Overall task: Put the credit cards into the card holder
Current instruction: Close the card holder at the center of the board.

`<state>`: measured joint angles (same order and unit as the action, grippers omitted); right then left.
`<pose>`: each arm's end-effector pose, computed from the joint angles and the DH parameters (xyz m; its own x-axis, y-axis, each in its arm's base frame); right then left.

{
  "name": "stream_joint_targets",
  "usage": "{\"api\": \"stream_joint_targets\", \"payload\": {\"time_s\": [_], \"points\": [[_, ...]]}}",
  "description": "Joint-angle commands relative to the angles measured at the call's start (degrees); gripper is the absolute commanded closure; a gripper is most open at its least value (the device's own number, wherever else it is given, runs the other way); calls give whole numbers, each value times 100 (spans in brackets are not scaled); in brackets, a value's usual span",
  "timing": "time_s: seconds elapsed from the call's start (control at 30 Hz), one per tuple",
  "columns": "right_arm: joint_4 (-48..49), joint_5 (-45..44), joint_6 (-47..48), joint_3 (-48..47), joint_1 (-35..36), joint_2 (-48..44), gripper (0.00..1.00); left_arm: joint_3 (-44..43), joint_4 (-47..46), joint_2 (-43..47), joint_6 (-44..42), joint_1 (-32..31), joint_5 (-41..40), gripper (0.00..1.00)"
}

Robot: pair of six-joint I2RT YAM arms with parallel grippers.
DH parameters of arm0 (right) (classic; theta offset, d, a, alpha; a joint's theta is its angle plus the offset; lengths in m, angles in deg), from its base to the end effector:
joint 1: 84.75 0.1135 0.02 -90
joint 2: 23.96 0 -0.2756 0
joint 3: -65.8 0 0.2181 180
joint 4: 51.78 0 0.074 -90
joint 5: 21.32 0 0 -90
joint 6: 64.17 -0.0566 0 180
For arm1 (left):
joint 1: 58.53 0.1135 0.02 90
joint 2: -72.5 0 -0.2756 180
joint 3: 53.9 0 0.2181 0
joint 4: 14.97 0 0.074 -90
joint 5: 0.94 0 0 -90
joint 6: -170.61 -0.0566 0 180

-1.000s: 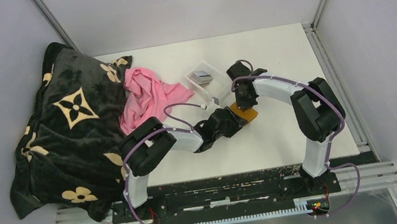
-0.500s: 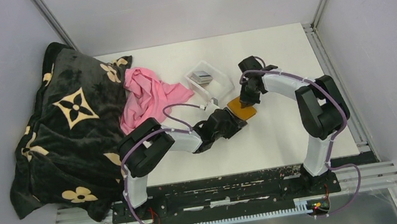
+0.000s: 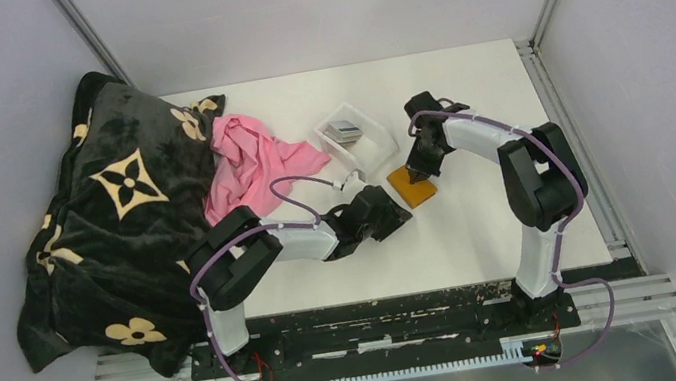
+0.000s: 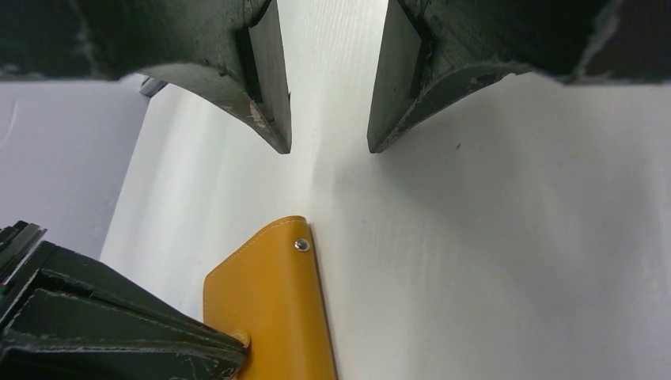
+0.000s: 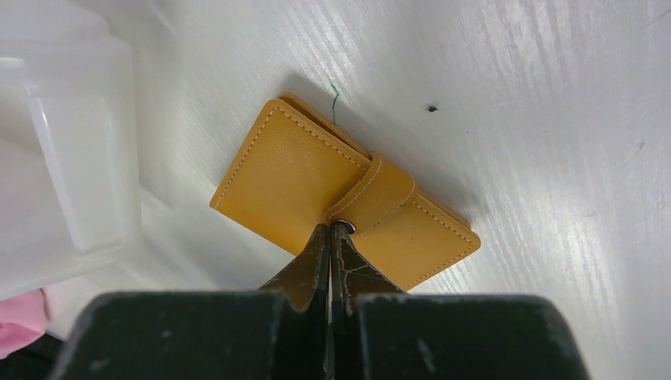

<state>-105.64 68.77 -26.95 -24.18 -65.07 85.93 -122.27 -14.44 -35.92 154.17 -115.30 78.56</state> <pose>0.3345 0.1197 0.1730 -0.8153 0.5541 -0.1679 0.5160 0.8269 0.2235 0.2128 -0.3059 0.1503 -0.8170 -0.4738 -0.3286 -0.1306 0.7071 -0.6949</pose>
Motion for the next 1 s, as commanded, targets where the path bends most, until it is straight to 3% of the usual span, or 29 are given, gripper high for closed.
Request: {"api": "stream_joint_targets", "payload": {"time_s": [0.0, 0.3, 0.47, 0.63, 0.8, 0.97], "points": [[-612, -775, -700, 404, -30, 873, 99, 313, 2505, -323, -698, -18, -503, 48], [-506, -627, -1850, 762, -59, 1182, 99, 172, 2832, -429, -794, -15, -510, 48], [-414, -798, -1999, 953, -29, 1117, 99, 242, 2896, -381, -781, -14, -530, 48], [-378, -916, -1264, 456, -2, 916, 99, 268, 2971, -134, -793, -14, -714, 47], [-306, -611, -82, -283, 49, 703, 86, -61, 3110, -56, -938, 57, -883, 44], [-90, -284, 498, -599, 81, 492, 78, -464, 3205, 40, -1153, 177, -1050, 44]]}}
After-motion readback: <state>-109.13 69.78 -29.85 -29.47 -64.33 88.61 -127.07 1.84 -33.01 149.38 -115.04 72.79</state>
